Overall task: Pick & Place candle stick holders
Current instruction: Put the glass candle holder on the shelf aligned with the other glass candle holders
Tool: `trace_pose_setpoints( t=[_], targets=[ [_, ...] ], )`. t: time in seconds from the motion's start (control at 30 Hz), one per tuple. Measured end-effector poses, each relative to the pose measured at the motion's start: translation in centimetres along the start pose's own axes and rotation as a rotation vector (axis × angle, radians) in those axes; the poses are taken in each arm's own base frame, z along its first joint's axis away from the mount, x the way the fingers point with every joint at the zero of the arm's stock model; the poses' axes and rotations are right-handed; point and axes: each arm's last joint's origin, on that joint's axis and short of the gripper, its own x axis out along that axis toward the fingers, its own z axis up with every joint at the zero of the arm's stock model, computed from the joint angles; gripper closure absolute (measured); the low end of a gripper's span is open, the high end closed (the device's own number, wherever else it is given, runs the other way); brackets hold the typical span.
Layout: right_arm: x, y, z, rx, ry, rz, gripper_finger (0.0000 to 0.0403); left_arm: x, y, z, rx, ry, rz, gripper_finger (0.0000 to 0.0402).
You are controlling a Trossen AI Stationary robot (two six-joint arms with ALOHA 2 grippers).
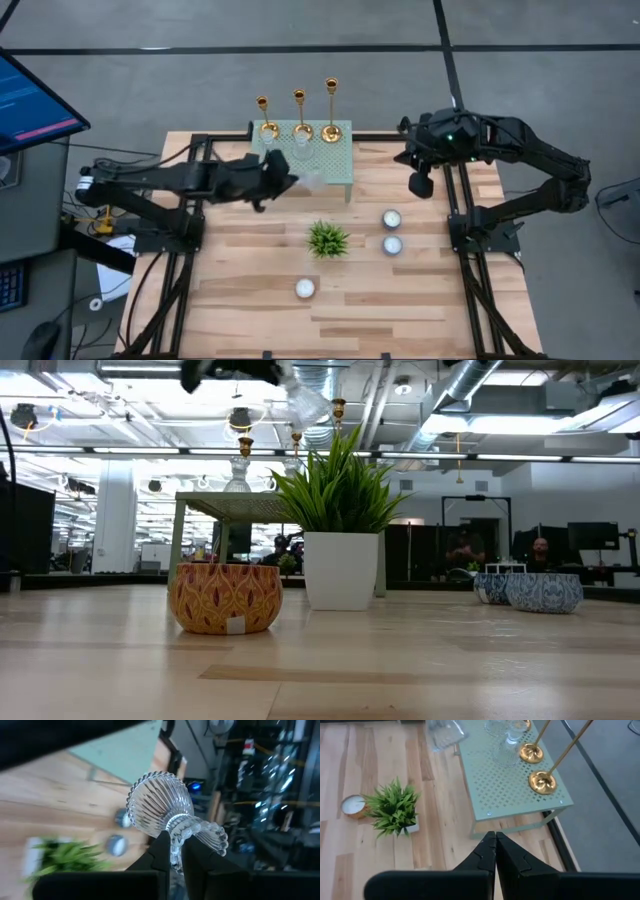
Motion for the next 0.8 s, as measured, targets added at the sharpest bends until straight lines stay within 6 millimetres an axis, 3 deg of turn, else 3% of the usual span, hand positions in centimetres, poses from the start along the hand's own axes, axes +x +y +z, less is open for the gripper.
trace_pose_setpoints(
  t=[0.2,0.43,0.8],
  targets=[
    [0.0,-0.3,0.1,-0.003,-0.012,-0.012,0.0403,3.3,-0.3,0.5,-0.085,-0.041,-0.024,0.0378],
    [0.0,-0.3,0.6,-0.042,-0.06,-0.015,0.0403,6.5,0.6,0.7,-0.145,-0.054,0.043,0.0378],
    [0.0,-0.3,0.6,-0.049,-0.063,-0.015,0.0403,7.5,0.3,2.5,-0.166,-0.123,0.029,0.0378]
  ],
)
